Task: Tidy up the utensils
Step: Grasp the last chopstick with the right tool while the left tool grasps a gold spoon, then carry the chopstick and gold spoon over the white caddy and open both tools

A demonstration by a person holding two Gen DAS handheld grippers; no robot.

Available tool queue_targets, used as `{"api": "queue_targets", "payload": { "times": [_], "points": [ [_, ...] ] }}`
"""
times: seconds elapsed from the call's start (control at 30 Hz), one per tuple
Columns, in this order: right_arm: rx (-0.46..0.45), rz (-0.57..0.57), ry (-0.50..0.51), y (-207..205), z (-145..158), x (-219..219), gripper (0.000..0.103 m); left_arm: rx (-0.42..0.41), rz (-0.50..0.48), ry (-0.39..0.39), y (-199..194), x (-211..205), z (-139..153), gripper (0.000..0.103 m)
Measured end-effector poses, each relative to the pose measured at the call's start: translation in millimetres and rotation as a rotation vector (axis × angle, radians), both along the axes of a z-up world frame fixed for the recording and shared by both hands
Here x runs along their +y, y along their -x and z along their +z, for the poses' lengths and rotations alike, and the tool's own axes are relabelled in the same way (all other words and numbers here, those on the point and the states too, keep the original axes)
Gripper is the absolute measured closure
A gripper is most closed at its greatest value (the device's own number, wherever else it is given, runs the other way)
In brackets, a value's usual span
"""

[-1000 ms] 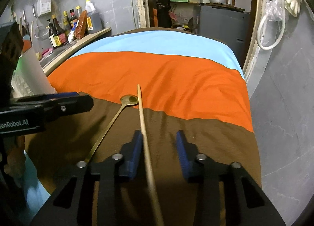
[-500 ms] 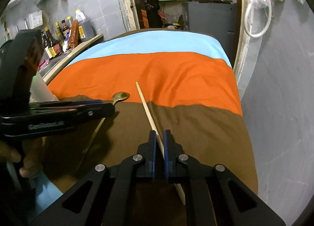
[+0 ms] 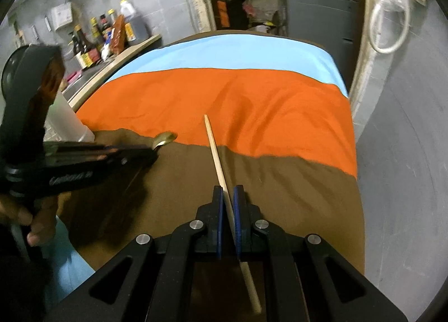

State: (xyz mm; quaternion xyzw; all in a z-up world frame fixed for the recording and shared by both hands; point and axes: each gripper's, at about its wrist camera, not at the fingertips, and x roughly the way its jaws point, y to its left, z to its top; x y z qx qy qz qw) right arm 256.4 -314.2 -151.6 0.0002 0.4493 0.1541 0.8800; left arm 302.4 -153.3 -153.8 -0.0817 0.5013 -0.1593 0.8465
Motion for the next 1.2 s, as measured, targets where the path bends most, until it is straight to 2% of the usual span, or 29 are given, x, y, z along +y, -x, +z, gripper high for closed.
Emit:
{"api": "queue_targets", "payload": {
  "times": [0.17, 0.37, 0.47, 0.63, 0.77, 0.83, 0.93, 1.07, 1.2],
  "points": [
    [0.013, 0.109, 0.051, -25.0, 0.3, 26.1, 0.096, 0.023, 0.057, 0.004, 13.1, 17.1, 1.0, 0.097],
    [0.062, 0.169, 0.076, -48.2, -0.8, 47.6, 0.096, 0.042, 0.088, 0.024, 16.5, 26.8, -0.1, 0.097],
    [0.11, 0.177, 0.067, -61.8, -2.2, 49.7, 0.096, 0.062, 0.08, 0.022, 12.8, 26.0, -2.2, 0.096],
    [0.19, 0.152, 0.055, -77.7, -5.7, 49.7, 0.096, 0.107, 0.092, 0.066, 6.3, 32.4, -5.4, 0.096],
    [0.199, 0.113, 0.028, -73.4, -2.6, 47.6, 0.098, 0.128, 0.102, 0.069, 2.2, 29.1, -5.3, 0.097],
    [0.183, 0.091, -0.006, -67.4, 2.1, 44.9, 0.098, 0.127, 0.111, 0.068, 3.7, 28.2, -3.3, 0.099],
    [0.109, 0.052, -0.12, -50.3, 19.3, 30.5, 0.098, 0.089, 0.122, 0.086, 13.1, 33.1, 6.4, 0.099],
    [-0.041, -0.012, -0.241, -12.6, 47.5, 18.8, 0.098, -0.035, 0.125, 0.103, 37.7, 43.0, 35.7, 0.099],
    [-0.145, -0.059, -0.303, 9.8, 67.5, 17.1, 0.098, -0.172, 0.125, 0.116, 65.7, 56.9, 68.3, 0.099]
  ]
}}
